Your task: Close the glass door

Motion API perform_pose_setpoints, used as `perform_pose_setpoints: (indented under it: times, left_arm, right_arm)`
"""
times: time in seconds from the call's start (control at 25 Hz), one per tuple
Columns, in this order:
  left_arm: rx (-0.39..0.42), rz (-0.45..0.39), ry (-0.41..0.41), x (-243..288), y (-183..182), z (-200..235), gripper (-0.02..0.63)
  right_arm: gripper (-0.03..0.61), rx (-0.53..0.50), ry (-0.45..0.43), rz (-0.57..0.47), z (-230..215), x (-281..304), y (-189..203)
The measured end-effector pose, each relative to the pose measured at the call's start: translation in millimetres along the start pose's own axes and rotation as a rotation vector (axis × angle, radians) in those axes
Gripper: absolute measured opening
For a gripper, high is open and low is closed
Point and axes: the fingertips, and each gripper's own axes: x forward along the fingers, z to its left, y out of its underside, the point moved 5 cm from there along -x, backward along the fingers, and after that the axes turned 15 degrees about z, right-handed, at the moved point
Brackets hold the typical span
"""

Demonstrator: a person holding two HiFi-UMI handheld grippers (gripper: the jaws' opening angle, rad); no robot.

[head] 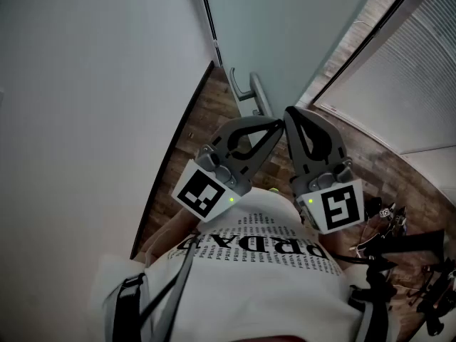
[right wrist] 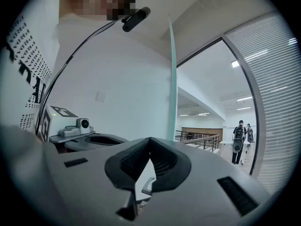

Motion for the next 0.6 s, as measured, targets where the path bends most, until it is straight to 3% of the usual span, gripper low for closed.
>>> perform_pose_setpoints:
  times: [0.44,0.6]
  left_arm:
    - [0.001,0.011,-0.002,-1.6,0.8,0.0,-0.002]
    - [0.007,0.003,0.016,-0.8,-0.7,-2.0,-0.002]
  right_arm:
    - [-0.003,-0.009,0.007,-0.012,0.2,0.6,1.4]
    - [-0.002,-0.019,0.069,0.002,-0.4,-1.0,-1.7]
